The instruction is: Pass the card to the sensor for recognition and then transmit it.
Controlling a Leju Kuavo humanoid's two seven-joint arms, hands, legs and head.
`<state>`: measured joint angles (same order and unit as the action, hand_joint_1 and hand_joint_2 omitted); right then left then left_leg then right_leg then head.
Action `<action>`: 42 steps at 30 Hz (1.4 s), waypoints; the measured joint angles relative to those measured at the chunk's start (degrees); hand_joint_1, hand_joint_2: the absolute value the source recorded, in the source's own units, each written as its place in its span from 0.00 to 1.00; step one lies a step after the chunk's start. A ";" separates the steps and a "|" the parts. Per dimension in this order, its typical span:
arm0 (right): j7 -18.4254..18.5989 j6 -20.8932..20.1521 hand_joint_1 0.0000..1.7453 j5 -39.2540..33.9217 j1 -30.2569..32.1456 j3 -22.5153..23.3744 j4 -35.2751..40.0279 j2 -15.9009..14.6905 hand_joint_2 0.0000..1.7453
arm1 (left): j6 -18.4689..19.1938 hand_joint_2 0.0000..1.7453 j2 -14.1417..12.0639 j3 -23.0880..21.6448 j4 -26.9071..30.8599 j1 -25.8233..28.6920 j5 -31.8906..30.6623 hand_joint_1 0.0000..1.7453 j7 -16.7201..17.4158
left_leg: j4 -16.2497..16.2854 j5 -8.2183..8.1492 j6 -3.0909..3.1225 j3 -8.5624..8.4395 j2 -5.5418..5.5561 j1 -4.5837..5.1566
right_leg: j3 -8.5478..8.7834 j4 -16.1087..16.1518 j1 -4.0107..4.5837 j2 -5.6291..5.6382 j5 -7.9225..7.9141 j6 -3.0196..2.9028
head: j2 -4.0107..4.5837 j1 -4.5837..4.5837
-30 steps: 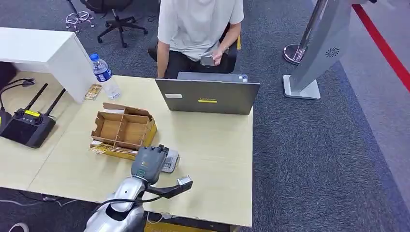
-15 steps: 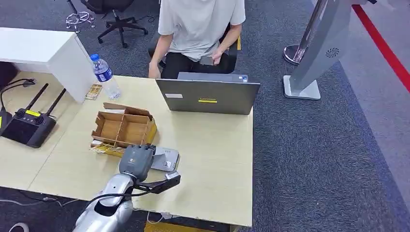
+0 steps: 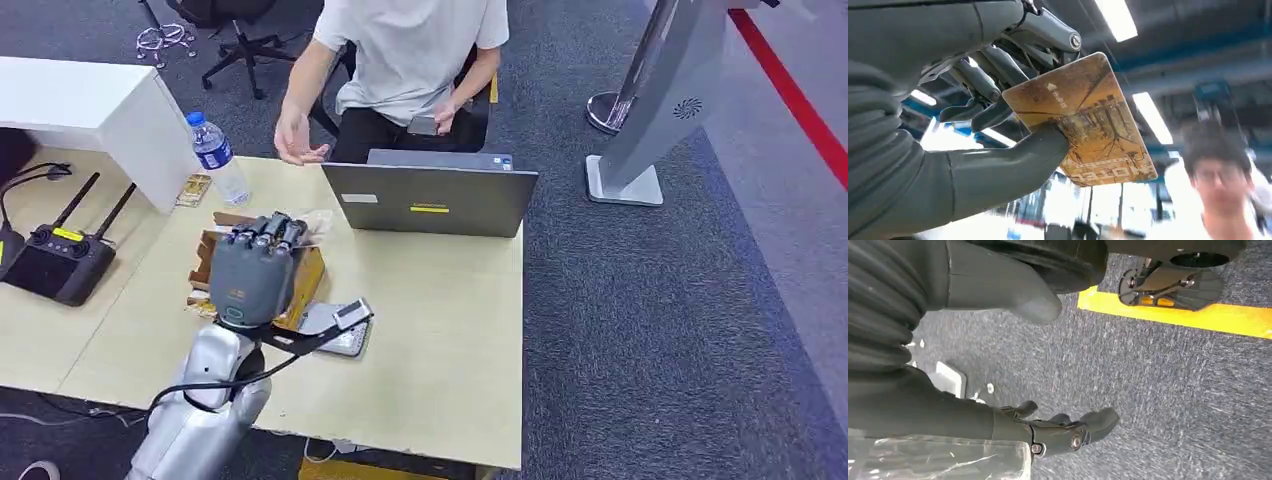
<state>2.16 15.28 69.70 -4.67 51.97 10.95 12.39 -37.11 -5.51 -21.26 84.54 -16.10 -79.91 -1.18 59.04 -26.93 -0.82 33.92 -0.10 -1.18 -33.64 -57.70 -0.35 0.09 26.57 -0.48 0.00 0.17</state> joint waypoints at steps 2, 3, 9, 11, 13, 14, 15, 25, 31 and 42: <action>0.00 -0.63 0.00 0.59 -0.05 -0.28 0.00 0.00 1.00 | 2.19 1.00 -0.07 2.12 -0.55 -4.09 -1.07 1.00 1.07 | 0.00 0.06 0.05 0.01 0.02 0.00 | 0.00 -0.01 0.00 -0.02 -0.03 -0.02 | 0.00 0.02; 0.00 -0.90 0.00 0.87 -0.07 -0.39 0.00 0.00 1.00 | 3.52 1.00 -0.15 3.24 -1.93 -6.82 -1.49 1.00 1.77 | -0.01 0.13 0.03 0.01 0.04 0.00 | 0.01 -0.01 0.00 -0.03 -0.07 0.03 | 0.00 0.00; 0.52 -1.16 0.00 3.30 -0.28 -1.68 -0.02 0.00 1.00 | 3.52 1.00 -2.45 7.87 -20.91 -24.73 -6.82 1.00 5.36 | -0.01 0.41 -0.09 0.08 0.03 -0.03 | -0.06 -0.08 0.04 -0.02 -0.31 -0.09 | 0.00 0.00; 0.70 -1.25 0.00 3.54 -0.34 -2.08 0.00 0.00 1.00 | 3.61 1.00 -3.30 8.96 -28.41 -31.03 -7.08 1.00 5.40 | -0.01 0.44 -0.13 0.07 -0.03 -0.03 | -0.12 -0.08 0.04 0.09 -0.39 -0.04 | 0.00 0.07; 0.83 -1.40 0.00 3.60 -0.35 -2.23 0.00 0.00 1.00 | 4.26 1.00 -3.48 9.09 -32.73 -34.72 -7.23 1.00 5.90 | -0.01 0.45 -0.10 0.11 0.04 -0.03 | -0.12 -0.07 0.04 0.03 -0.38 -0.04 | 0.00 0.05; 0.83 -1.51 0.00 3.69 -0.41 -2.36 0.00 0.00 1.00 | 4.79 1.00 -3.48 9.09 -34.54 -36.40 -7.26 1.00 6.03 | 0.00 0.46 -0.10 0.13 0.06 -0.02 | -0.13 -0.07 0.04 0.01 -0.38 -0.03 | 0.00 0.07; 0.83 -1.60 0.00 3.87 -0.49 -2.51 -0.02 0.00 0.00 | 5.18 1.00 -3.45 9.09 -36.16 -37.65 -7.26 0.00 6.30 | 0.00 0.45 -0.10 0.15 0.06 -0.02 | -0.13 -0.06 0.03 0.01 -0.38 -0.03 | 0.00 0.04; -0.20 -2.01 0.00 3.12 -0.54 -2.60 -0.15 0.02 0.00 | 8.41 1.00 -2.38 9.09 -40.90 -41.96 -4.33 0.00 5.25 | 0.00 0.44 -0.09 0.18 0.03 0.01 | -0.19 -0.03 -0.01 0.03 -0.38 -0.02 | 0.00 0.07; -0.04 -1.92 0.00 2.77 -0.41 -2.58 -0.15 0.02 0.00 | 9.11 1.00 -2.12 9.09 -35.60 -38.61 -0.89 0.00 3.34 | 0.00 0.44 -0.09 0.18 0.02 0.00 | -0.20 -0.04 0.00 0.04 -0.38 -0.03 | 0.00 0.04; -0.13 -0.30 0.00 -0.75 -0.23 -0.68 -0.15 0.02 0.00 | 16.04 1.00 -4.00 6.35 -6.93 -21.40 4.22 0.00 0.57 | -0.02 0.30 -0.03 0.20 -0.09 0.03 | -0.21 -0.02 -0.03 0.13 -0.33 0.00 | 0.00 0.00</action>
<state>2.03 14.97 68.96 -4.90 51.30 10.80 12.41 -21.07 -9.51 -14.91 77.61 -37.51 -75.69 -0.61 59.02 -26.63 -0.85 34.12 -0.19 -1.15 -33.85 -57.72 -0.37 0.22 26.25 -0.48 0.00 0.17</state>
